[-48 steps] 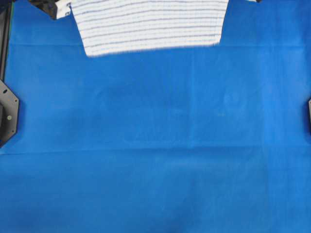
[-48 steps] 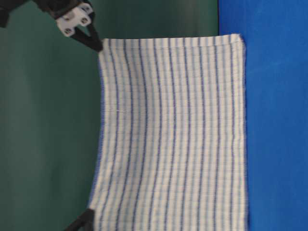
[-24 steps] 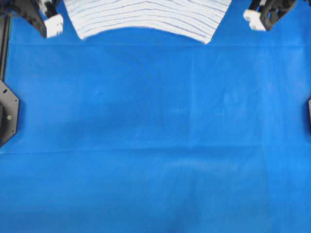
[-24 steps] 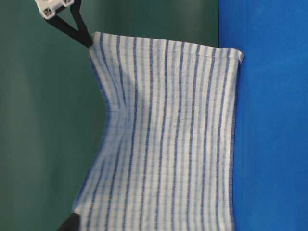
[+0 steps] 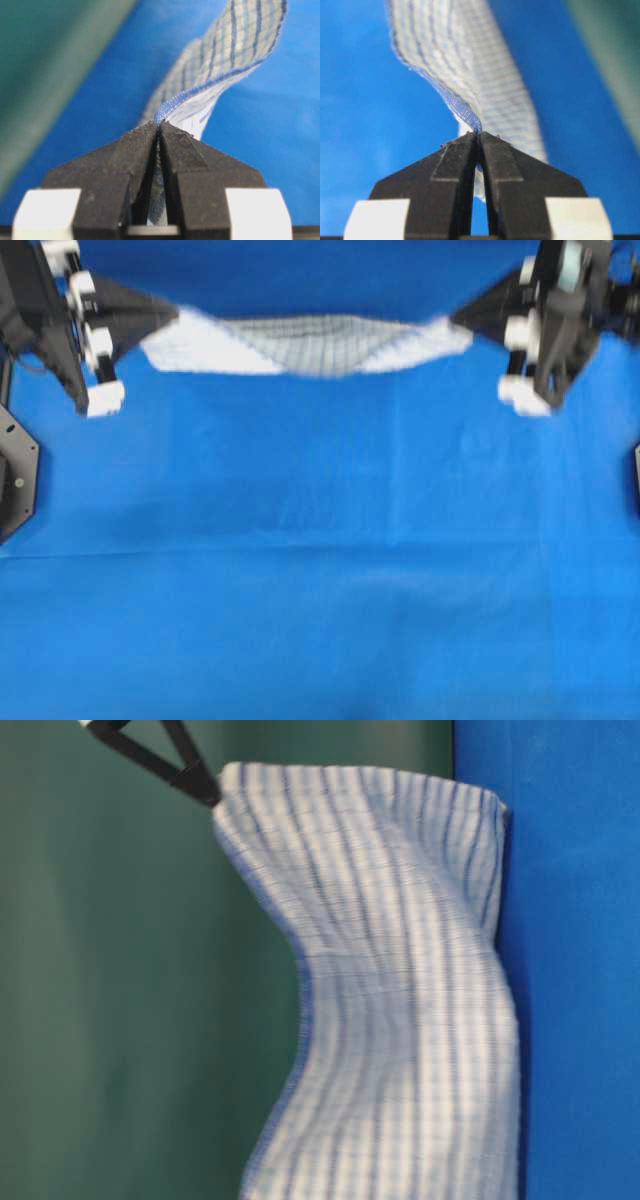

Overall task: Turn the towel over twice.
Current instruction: 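Swing the held edge forward and lay the towel flat on the table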

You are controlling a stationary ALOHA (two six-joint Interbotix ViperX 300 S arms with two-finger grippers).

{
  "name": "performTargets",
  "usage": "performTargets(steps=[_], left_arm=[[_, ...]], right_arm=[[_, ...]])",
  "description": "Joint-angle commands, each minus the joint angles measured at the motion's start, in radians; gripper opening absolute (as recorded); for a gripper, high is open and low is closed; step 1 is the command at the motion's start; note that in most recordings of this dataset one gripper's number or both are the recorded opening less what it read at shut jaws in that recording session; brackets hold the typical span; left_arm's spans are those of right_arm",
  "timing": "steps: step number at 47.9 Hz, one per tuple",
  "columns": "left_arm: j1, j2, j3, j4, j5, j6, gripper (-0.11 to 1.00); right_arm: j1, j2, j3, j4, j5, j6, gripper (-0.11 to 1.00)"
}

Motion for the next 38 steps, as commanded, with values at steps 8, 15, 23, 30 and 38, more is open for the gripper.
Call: performTargets(steps=[8,15,23,30,38], left_arm=[[-0.181,0.012,0.046,0.0,0.006,-0.014,0.02],[-0.291,0.04,0.063,0.0,0.044,-0.054,0.02],[-0.364,0.098,0.066,0.0,0.075,-0.081,0.02],[-0.403,0.176,0.067,-0.002,0.074,-0.084,0.02],[-0.442,0.25,0.052,-0.002,0.072,-0.086,0.02]], right_arm=[[0.141,0.011,0.064,0.002,0.003,0.092,0.06],[0.212,0.041,0.114,0.002,-0.002,0.173,0.06],[0.272,0.097,0.144,0.002,-0.035,0.241,0.06],[0.311,0.15,0.152,0.002,-0.086,0.273,0.06],[0.339,0.209,0.156,0.003,-0.115,0.299,0.06]])
